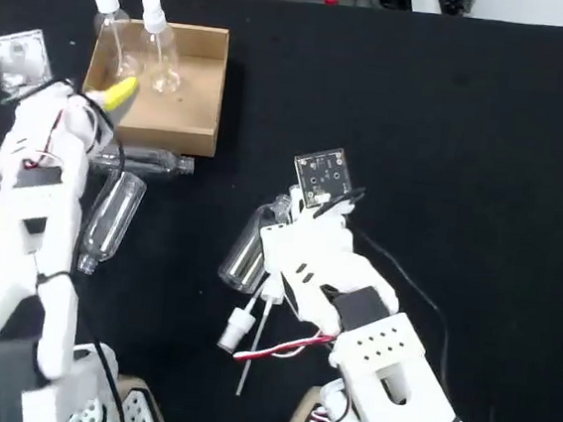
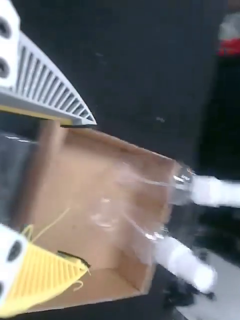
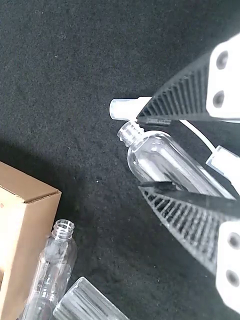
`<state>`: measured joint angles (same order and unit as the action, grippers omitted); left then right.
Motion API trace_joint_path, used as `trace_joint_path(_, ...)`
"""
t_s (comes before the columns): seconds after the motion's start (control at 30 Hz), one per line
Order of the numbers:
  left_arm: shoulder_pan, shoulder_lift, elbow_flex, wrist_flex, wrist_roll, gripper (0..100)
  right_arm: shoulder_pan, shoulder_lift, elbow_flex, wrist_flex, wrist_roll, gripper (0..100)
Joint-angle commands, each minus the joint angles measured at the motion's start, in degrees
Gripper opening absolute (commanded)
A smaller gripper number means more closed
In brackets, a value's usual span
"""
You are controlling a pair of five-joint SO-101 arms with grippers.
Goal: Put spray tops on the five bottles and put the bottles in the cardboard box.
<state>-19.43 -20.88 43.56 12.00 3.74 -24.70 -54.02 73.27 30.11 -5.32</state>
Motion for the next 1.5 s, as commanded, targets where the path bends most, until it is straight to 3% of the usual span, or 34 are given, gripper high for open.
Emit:
trace_joint_path(0.0, -0.40, -6.33, -3.38, 14.68, 0.88, 40, -0.53, -0.75, -0.66, -1.58, -0.09, 17.9)
trace_joint_path(0.2, -2.15, -11.34, -4.70, 27.43, -0.18, 40, -0.53, -0.75, -0.57, -1.58, -0.09, 17.9)
trace_joint_path(0.47, -2.33, -13.89, -10.07, 54.15, -17.23, 40, -0.53, -0.75, -0.48, -1.58, -0.09, 17.9)
trace_joint_path(0.73, -4.09, -13.89, -12.26, 70.24, -33.76, 40, -0.62, -0.75, -0.31, -1.58, -0.09, 17.9)
trace_joint_path(0.83, -6.99, -13.89, -9.63, 67.78, -34.37, 40, -0.62, -0.75, -0.31, -1.58, -0.09, 17.9)
trace_joint_path(0.97, -10.15, -13.89, -1.45, 50.99, -41.93, 40, -0.62, -0.75, -0.31, -1.58, -0.09, 17.9)
trace_joint_path(1.07, -10.15, -13.80, 2.77, 43.87, -43.69, 40, -0.62, -0.75, -0.31, -1.58, -0.09, 17.9)
trace_joint_path(1.3, -5.49, -12.75, 3.38, 44.31, -38.68, 40, -0.53, -0.75, -0.48, -1.58, -0.09, 17.9)
trace_joint_path(1.47, -4.79, -2.99, 0.31, 43.52, -37.01, 40, -0.53, -0.75, -0.40, -1.58, -0.09, 17.9)
